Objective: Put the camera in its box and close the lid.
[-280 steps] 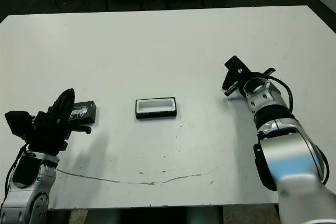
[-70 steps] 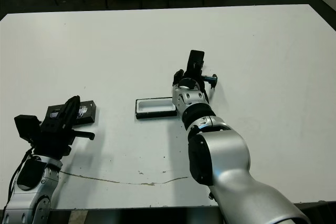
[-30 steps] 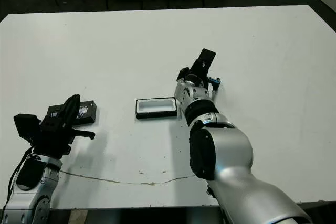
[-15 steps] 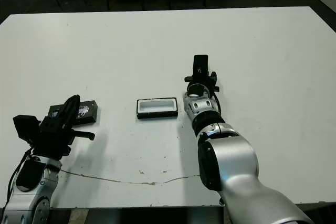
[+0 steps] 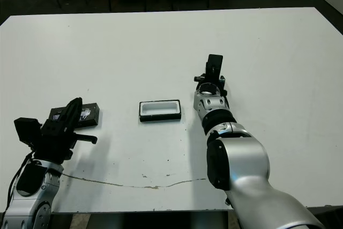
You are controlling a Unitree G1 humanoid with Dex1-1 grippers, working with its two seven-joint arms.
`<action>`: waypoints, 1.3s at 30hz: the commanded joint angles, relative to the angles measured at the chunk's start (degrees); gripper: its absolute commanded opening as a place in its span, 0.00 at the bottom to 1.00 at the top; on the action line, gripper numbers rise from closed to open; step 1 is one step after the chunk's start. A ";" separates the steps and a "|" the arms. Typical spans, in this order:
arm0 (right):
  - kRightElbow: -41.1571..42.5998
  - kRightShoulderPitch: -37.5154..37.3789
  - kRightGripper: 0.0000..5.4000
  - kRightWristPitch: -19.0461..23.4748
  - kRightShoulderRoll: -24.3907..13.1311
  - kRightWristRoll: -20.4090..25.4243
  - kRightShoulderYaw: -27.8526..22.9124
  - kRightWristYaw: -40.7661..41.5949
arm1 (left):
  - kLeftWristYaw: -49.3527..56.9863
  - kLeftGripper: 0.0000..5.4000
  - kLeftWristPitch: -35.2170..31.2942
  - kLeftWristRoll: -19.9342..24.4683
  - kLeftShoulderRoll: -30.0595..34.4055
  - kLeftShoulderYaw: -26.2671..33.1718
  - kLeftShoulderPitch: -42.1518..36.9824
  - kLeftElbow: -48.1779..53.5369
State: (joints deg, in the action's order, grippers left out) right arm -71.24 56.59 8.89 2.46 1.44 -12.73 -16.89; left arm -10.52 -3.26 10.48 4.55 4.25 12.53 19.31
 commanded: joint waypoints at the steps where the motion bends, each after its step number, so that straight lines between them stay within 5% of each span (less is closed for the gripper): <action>1: -2.53 -4.14 0.26 5.56 -0.96 2.94 -2.49 1.47 | -0.03 0.00 -0.77 0.10 0.51 -0.01 0.85 -0.10; 5: -0.99 -4.92 0.15 4.29 -2.87 1.75 -0.63 6.62 | 0.13 0.00 -0.48 -0.48 0.69 -0.09 0.84 -0.18; 11: 6.08 -8.22 0.13 0.73 -6.38 -1.51 5.14 16.14 | 0.27 0.00 -1.16 -0.20 0.50 -0.07 1.06 0.25; 22: 34.36 -21.04 0.13 2.40 -10.80 0.53 8.48 29.15 | 0.03 0.00 -1.19 0.60 0.25 -0.56 0.72 -0.10; 31: 58.92 -28.32 0.13 8.23 -16.12 9.18 7.80 42.29 | 0.29 0.00 -1.15 0.57 0.18 -0.61 0.65 -0.09; 35: 62.36 -27.88 0.13 12.02 -18.85 13.22 7.55 47.87 | 0.19 0.00 -1.19 1.04 0.04 -0.63 0.63 -0.14; 39: 61.75 -26.51 0.13 11.43 -22.02 15.52 8.68 55.25 | 0.60 0.00 -1.73 0.41 0.33 -0.83 0.74 0.26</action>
State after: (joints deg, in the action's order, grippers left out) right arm -9.14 29.44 19.77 -18.03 16.33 -4.53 36.19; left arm -10.26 -3.78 11.23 4.49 3.46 12.76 19.67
